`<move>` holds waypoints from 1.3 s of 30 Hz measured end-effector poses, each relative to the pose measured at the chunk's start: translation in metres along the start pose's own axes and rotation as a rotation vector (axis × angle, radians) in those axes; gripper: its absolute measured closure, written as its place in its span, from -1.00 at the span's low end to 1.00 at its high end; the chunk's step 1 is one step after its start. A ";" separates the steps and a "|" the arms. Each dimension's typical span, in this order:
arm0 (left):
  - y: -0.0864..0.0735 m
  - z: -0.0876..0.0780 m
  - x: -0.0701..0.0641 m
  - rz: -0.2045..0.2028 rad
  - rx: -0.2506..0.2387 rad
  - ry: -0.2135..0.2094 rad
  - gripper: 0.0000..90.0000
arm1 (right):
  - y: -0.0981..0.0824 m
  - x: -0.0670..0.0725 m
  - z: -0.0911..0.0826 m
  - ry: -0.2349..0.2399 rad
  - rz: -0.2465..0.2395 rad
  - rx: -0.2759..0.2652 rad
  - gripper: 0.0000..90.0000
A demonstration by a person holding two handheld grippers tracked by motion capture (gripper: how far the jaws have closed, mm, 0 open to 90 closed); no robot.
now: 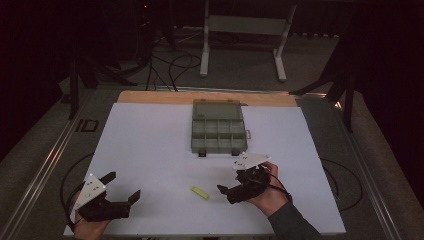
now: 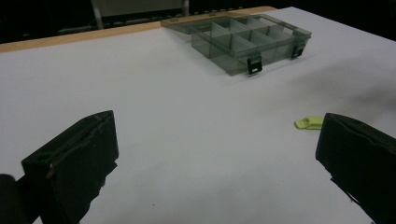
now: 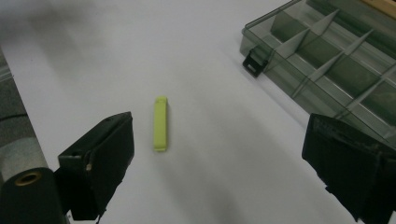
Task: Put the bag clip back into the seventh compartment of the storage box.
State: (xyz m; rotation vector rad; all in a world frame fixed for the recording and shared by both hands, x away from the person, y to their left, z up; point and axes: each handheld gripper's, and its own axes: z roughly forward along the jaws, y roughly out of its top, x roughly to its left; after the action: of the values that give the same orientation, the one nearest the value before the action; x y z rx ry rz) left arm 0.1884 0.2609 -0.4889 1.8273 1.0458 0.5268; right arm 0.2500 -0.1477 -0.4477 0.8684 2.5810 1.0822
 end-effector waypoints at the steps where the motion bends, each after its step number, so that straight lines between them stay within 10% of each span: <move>1: 0.000 0.000 0.000 0.000 0.001 0.000 -1.00 | 0.001 0.001 0.001 0.000 0.003 0.005 -0.80; 39: 0.001 -0.001 0.000 -0.005 -0.004 -0.002 -0.99 | 0.035 0.017 0.051 0.033 -0.115 0.246 -0.79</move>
State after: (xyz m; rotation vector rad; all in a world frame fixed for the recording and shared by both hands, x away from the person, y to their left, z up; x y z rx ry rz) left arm 0.1886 0.2613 -0.4878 1.8212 1.0468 0.5238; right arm 0.2716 -0.0884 -0.4587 0.7453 2.7945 0.7654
